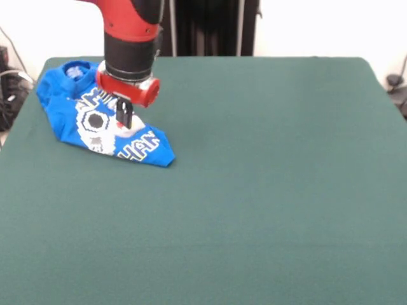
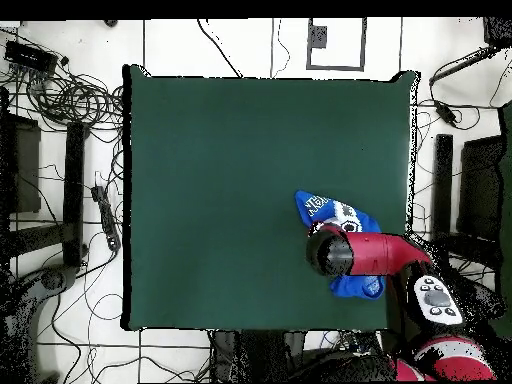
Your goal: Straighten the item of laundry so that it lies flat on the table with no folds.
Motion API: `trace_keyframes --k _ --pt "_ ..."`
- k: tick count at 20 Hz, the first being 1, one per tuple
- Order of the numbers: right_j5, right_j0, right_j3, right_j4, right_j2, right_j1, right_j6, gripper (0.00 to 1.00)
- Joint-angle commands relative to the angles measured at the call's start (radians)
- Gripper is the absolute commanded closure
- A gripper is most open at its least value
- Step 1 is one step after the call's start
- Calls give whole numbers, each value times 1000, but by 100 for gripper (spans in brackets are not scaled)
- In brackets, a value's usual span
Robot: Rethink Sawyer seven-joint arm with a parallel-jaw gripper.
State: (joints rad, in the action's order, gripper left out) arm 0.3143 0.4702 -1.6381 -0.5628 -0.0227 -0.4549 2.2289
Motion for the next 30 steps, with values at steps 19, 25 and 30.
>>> trace_keyframes --k 19,25,30 --pt "-47 5 27 74 -124 125 200 100" --pt "-31 -107 -22 199 -45 96 306 100" --pt "-47 -153 -123 311 -17 40 344 100"
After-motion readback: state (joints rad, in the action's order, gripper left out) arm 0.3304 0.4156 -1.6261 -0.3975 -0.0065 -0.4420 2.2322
